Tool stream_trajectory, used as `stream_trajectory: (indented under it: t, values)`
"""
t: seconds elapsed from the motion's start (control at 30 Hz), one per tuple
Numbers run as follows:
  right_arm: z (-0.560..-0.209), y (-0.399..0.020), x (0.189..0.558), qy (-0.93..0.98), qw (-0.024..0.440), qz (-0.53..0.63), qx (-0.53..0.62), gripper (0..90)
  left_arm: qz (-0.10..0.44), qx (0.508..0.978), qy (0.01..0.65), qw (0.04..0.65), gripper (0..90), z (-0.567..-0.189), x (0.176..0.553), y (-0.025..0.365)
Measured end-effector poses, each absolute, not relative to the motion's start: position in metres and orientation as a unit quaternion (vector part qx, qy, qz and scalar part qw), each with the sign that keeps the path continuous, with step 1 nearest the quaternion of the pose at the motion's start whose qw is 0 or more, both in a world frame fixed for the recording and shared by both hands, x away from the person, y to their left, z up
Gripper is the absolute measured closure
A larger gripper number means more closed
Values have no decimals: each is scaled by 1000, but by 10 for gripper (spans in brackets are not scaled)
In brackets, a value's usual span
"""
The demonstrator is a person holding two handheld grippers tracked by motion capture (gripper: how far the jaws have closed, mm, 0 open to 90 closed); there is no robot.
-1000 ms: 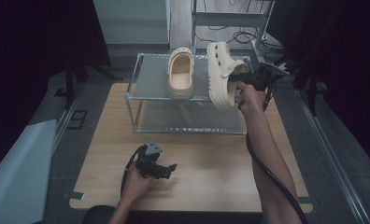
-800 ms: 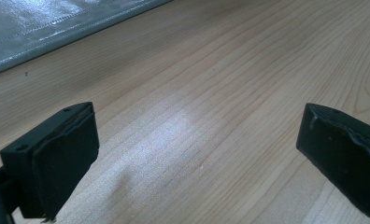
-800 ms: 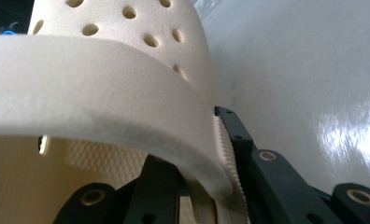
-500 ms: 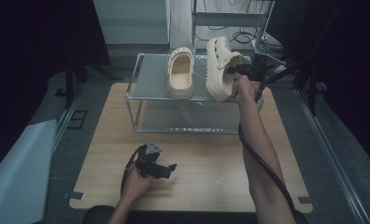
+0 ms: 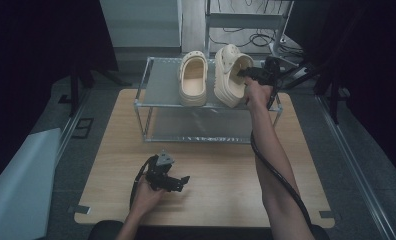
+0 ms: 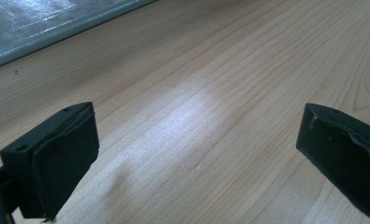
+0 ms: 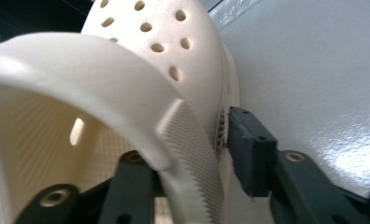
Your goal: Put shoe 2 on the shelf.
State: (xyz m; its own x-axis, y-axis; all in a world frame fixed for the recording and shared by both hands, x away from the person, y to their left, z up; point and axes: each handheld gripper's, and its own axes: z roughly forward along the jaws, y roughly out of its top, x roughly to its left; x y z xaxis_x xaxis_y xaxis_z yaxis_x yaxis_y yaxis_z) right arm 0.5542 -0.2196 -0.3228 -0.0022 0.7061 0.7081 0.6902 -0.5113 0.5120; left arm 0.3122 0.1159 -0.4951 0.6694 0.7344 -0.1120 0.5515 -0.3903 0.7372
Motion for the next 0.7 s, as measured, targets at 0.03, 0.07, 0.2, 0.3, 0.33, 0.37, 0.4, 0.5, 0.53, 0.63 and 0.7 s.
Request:
stream_trajectory:
  t: [0.03, 0.07, 0.2, 0.3, 0.33, 0.37, 0.4, 0.5, 0.53, 0.63, 0.7]
  values:
    - [-323, -219, 554, 492, 5, 508, 707, 599, 117, 826, 389, 392, 0, -495, 312, 116]
    - [-323, -218, 555, 491, 3, 509, 707, 590, 118, 826, 389, 392, 0, -495, 312, 116]
    - [-325, -211, 556, 500, 3, 508, 702, 511, 116, 823, 391, 394, 0, -494, 313, 116]
    - [-325, -206, 557, 508, 11, 505, 698, 463, 117, 824, 391, 394, 0, -494, 313, 117]
    - [-325, -204, 557, 509, 15, 504, 698, 451, 118, 824, 391, 394, 0, -494, 313, 117]
    - [-325, -203, 558, 510, 16, 503, 698, 436, 118, 823, 391, 394, 0, -494, 313, 117]
    - [-326, -202, 558, 510, 17, 503, 698, 408, 118, 823, 391, 394, 0, -494, 313, 117]
    - [-329, -198, 559, 516, 9, 501, 694, 320, 118, 824, 389, 394, 0, -494, 313, 117]
    - [-330, -196, 560, 520, 9, 499, 693, 302, 118, 824, 389, 394, 0, -493, 313, 117]
    - [-330, -192, 560, 525, 18, 497, 691, 287, 118, 822, 391, 396, 0, -493, 313, 117]
    - [-330, -191, 560, 524, 17, 494, 693, 282, 118, 823, 391, 396, 0, -493, 313, 117]
